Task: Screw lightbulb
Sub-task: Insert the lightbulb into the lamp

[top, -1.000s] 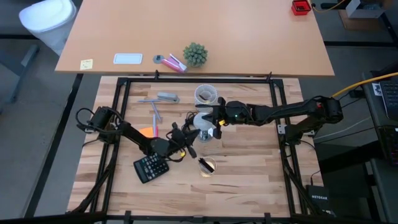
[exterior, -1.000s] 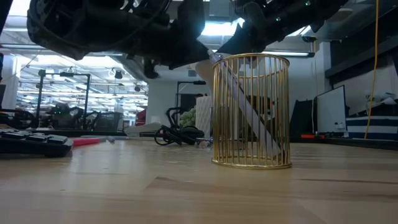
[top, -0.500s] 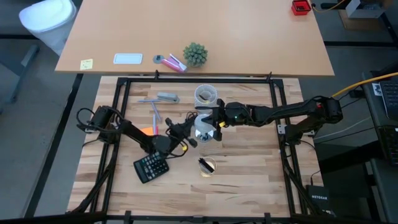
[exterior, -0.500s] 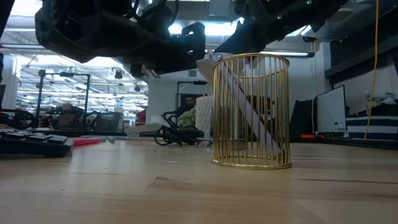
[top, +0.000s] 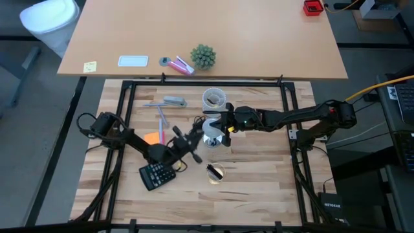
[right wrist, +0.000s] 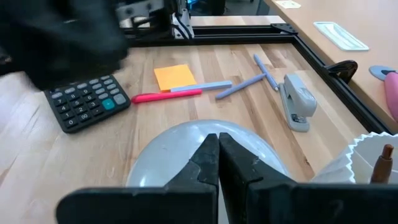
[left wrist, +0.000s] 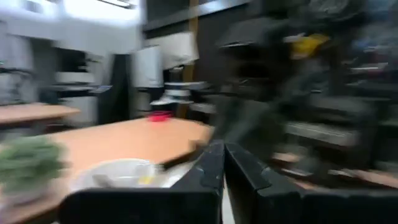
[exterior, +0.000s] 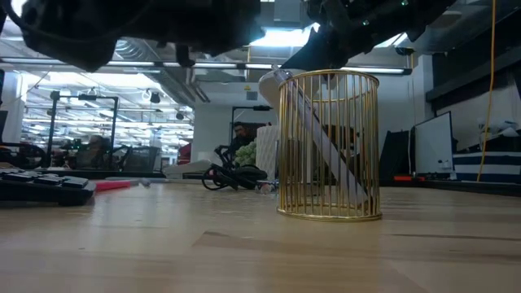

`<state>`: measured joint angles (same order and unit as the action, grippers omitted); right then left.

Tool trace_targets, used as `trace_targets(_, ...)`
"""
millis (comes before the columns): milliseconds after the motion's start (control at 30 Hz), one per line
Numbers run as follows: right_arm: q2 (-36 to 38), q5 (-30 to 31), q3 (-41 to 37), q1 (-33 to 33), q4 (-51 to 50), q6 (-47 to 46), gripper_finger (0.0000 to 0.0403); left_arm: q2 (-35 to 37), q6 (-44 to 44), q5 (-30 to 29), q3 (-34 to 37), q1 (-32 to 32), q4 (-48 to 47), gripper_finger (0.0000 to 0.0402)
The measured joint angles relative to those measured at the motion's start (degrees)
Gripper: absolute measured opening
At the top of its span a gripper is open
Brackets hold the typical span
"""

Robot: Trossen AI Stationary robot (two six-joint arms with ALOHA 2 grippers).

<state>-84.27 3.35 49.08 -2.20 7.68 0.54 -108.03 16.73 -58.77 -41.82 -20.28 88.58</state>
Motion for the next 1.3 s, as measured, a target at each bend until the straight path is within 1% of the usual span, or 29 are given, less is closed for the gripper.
trace_targets(133,0.00,0.05,-0.02,0.00,0.29,0.00,0.0005,0.02,-6.75,7.82,-0.02,-0.76,-4.79,0.0003)
trace_targets(233,0.00,0.05,-0.02,-0.02,0.32,0.00,0.0005,0.02,-12.82,12.66,-0.03,0.00,-9.71,0.0003)
trace_targets(300,0.00,0.05,-0.02,-0.02,0.39,0.00,0.0005,0.02,-16.84,14.70,-0.04,0.79,-12.94,0.0003)
trace_targets(400,0.00,0.05,-0.02,-0.02,0.35,0.00,0.0005,0.02,-20.83,15.09,-0.04,1.84,-15.95,0.0003)
trace_targets(633,0.00,0.05,-0.02,-0.02,0.37,0.00,0.0005,0.02,-20.97,15.11,-0.04,4.54,-16.61,0.0003)
trace_targets(767,0.00,0.31,-0.02,-0.07,0.35,0.01,0.0005,0.04,-22.74,15.23,-0.13,5.63,-18.15,0.0003)
trace_targets(867,0.00,0.58,0.00,-0.07,0.39,0.01,0.0005,0.09,-22.29,13.10,-0.20,5.51,-18.68,0.0003)
trace_targets(1100,0.00,0.80,-0.02,-0.13,0.27,0.02,0.0005,0.11,-18.64,1.73,-0.17,3.80,-18.70,0.0003)
trace_targets(1300,0.02,0.38,-0.04,-0.12,0.09,0.02,0.0005,0.11,-16.13,-5.16,-0.08,4.25,-19.09,0.0003)
